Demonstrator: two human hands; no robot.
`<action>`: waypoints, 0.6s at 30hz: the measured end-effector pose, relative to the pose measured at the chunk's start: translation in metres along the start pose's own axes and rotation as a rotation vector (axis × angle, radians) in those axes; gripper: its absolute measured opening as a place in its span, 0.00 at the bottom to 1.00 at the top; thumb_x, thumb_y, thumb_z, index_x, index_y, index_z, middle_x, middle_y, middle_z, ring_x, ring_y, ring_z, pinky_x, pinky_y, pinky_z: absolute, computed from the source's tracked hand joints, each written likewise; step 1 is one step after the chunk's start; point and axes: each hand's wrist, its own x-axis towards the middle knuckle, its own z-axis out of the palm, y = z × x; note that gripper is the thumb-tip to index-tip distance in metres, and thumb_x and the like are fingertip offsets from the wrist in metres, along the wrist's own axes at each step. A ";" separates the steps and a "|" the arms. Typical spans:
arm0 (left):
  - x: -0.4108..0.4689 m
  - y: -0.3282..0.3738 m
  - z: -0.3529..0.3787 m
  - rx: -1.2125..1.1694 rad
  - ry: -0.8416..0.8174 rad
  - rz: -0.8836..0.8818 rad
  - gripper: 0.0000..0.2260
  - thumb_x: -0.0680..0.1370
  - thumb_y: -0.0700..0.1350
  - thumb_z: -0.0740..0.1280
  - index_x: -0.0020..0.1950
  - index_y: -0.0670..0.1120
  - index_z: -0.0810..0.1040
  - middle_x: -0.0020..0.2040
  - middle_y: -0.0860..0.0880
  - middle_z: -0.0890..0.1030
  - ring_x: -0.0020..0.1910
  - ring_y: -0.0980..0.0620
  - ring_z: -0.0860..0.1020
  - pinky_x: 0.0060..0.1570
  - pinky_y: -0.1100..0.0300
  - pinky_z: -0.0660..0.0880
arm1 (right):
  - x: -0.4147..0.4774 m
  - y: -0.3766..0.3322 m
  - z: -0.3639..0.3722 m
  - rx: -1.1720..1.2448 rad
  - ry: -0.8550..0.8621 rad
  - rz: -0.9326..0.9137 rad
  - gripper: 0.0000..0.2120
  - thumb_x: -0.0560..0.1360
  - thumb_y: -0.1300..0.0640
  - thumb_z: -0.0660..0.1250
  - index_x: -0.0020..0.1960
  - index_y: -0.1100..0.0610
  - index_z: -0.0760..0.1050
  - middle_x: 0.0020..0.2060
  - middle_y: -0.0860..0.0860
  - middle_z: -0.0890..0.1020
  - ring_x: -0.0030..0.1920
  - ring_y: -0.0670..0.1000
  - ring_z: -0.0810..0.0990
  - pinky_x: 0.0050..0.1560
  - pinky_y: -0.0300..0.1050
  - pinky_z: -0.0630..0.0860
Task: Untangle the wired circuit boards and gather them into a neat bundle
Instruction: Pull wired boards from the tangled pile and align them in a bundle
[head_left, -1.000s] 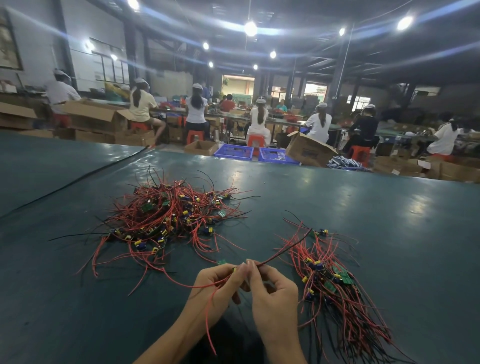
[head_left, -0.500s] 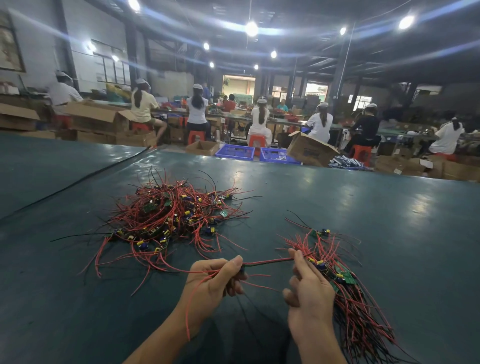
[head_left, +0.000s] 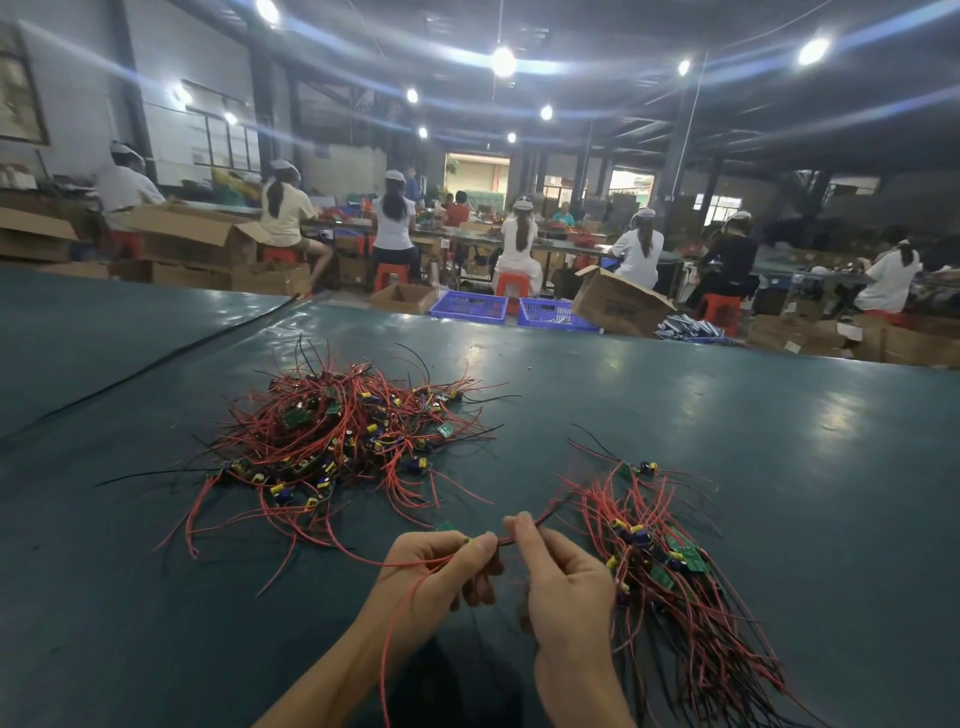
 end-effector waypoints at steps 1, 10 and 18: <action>0.000 0.000 -0.001 -0.011 0.010 -0.004 0.18 0.69 0.59 0.69 0.35 0.45 0.84 0.28 0.46 0.80 0.28 0.54 0.75 0.30 0.65 0.69 | 0.004 -0.003 -0.004 0.041 0.054 0.017 0.08 0.75 0.58 0.71 0.39 0.58 0.86 0.22 0.46 0.78 0.24 0.41 0.74 0.31 0.38 0.73; 0.006 0.000 -0.009 -0.210 0.230 -0.087 0.15 0.68 0.56 0.76 0.33 0.45 0.84 0.32 0.41 0.81 0.27 0.52 0.75 0.27 0.63 0.69 | 0.016 -0.016 -0.027 0.288 0.187 -0.009 0.09 0.76 0.57 0.68 0.42 0.59 0.85 0.24 0.46 0.67 0.19 0.41 0.56 0.17 0.33 0.55; 0.009 -0.006 -0.009 -0.378 0.237 -0.140 0.18 0.64 0.58 0.72 0.40 0.44 0.86 0.36 0.44 0.83 0.28 0.55 0.75 0.27 0.65 0.72 | 0.007 -0.018 -0.021 0.233 0.147 -0.116 0.09 0.71 0.50 0.69 0.42 0.53 0.86 0.24 0.46 0.64 0.22 0.42 0.57 0.20 0.35 0.55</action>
